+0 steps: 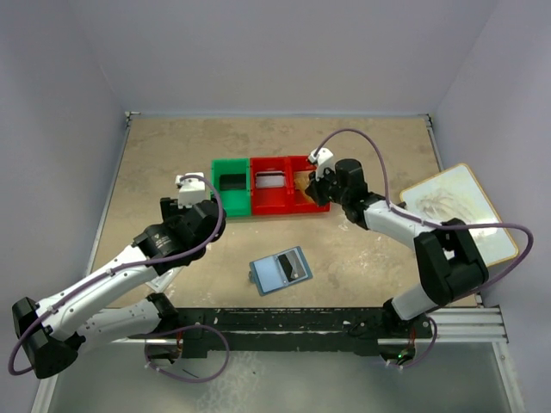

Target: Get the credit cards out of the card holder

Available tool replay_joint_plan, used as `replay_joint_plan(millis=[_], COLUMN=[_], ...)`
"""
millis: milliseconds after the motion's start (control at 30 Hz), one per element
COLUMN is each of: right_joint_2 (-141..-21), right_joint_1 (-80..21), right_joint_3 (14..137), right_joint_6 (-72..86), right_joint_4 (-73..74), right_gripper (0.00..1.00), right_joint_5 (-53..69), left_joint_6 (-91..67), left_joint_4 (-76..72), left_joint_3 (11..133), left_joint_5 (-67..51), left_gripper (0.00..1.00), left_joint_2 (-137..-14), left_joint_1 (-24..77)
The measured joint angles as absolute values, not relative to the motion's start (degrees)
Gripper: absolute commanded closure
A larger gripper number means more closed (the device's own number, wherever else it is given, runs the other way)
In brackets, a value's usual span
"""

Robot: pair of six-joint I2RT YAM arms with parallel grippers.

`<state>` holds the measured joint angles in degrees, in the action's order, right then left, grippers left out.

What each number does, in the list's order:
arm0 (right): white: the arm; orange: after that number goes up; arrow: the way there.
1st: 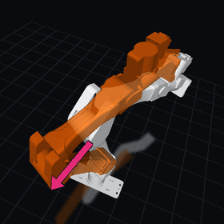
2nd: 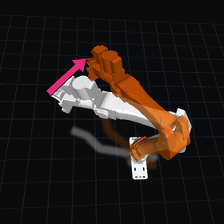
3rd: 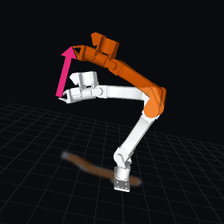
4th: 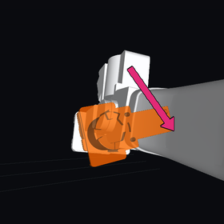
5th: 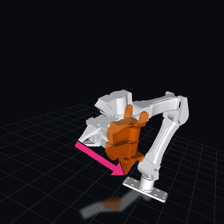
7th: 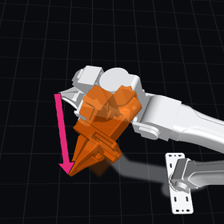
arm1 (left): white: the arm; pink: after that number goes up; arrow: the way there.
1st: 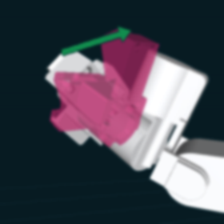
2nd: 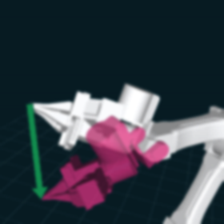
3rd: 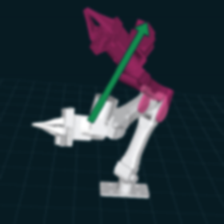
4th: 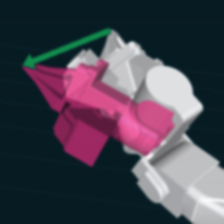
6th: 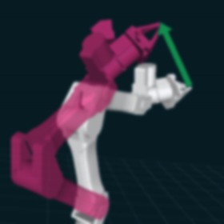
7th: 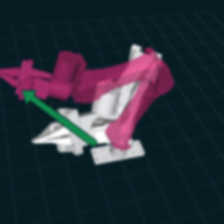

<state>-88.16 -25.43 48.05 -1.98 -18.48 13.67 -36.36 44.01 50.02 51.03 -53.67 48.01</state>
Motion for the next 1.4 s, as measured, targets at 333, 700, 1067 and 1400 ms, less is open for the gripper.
replay_joint_plan(millis=[333, 700, 1067, 1400], right_joint_2=[-84.20, -91.31, -95.29, -102.28], right_joint_1=[-25.43, -25.21, -25.10, -25.10], right_joint_3=[47.31, 48.64, 51.27, 57.30], right_joint_6=[-5.52, -29.67, -46.00, -51.29], right_joint_4=[-15.99, -20.69, -23.05, -20.62], right_gripper=[1.00, 1.00, 1.00, 1.00], right_joint_5=[12.21, 9.52, 10.66, 10.48], left_joint_6=[-36.36, -36.38, -36.36, -36.32], left_joint_4=[44.01, 44.21, 44.25, 44.23], left_joint_3=[50.02, 50.02, 50.02, 50.02], left_joint_5=[51.03, 51.18, 51.24, 51.18], left_gripper=[0.20, 0.20, 0.21, 0.21], left_joint_2=[-53.67, -53.45, -52.97, -53.19], left_joint_1=[48.01, 48.01, 48.01, 48.01])
